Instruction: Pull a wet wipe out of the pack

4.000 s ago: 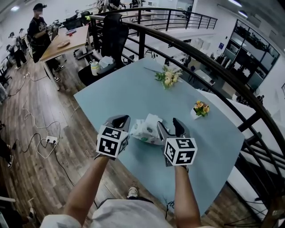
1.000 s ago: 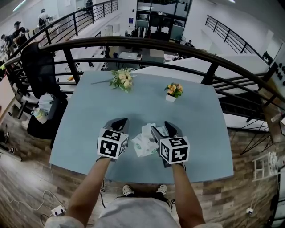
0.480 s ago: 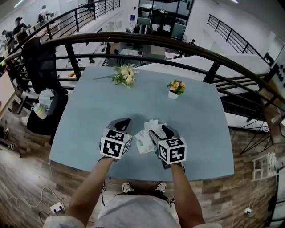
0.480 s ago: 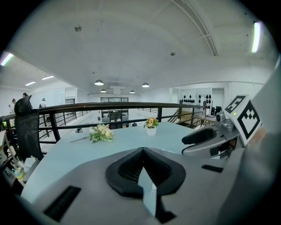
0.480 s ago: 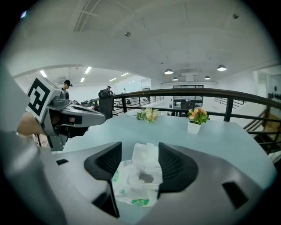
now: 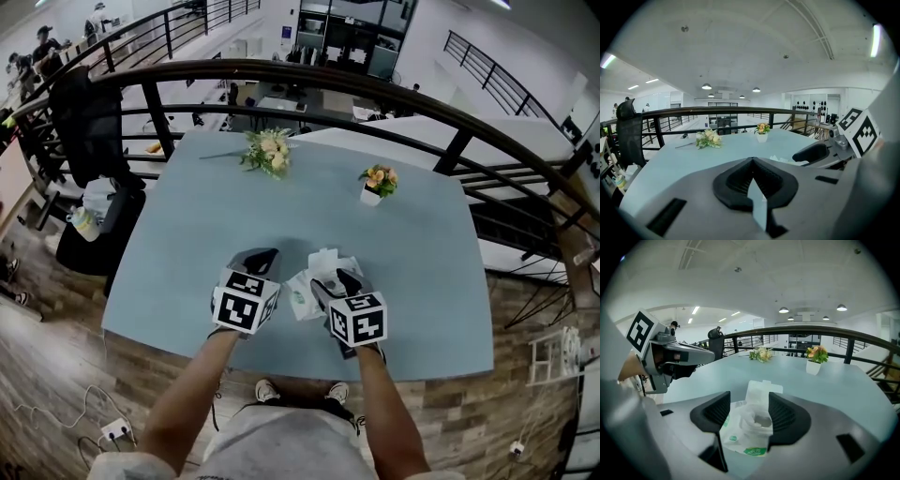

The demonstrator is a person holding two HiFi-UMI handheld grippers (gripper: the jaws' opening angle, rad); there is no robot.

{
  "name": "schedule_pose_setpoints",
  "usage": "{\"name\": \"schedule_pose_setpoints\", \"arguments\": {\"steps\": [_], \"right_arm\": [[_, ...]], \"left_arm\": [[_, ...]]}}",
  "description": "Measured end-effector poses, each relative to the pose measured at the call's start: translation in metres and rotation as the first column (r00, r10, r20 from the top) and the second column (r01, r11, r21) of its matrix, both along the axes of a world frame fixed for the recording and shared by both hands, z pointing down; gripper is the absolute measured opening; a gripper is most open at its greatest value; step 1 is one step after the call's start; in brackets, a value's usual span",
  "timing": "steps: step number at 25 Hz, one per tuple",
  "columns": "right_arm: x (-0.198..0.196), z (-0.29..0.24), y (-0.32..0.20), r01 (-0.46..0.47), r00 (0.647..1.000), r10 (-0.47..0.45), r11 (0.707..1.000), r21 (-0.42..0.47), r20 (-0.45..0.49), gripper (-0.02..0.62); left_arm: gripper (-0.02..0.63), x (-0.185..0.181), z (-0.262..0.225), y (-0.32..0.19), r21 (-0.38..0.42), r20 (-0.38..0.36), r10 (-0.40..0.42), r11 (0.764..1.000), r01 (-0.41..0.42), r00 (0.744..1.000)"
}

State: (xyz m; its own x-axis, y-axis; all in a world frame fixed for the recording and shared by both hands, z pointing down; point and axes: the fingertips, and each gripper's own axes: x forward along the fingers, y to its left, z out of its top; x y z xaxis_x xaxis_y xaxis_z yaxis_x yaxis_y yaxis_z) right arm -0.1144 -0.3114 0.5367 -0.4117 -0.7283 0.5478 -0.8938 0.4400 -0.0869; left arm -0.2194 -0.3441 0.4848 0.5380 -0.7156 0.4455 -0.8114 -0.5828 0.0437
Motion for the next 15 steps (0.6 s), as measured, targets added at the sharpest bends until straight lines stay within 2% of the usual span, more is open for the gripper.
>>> {"name": "schedule_pose_setpoints", "arguments": {"steps": [15], "right_arm": [[-0.006,0.026,0.005,0.022,1.0,-0.022,0.998,-0.06,-0.005,0.192]], "left_arm": [[-0.006,0.001,0.006,-0.004,-0.006,0.007,0.006,1.0,-0.006,1.0]]}}
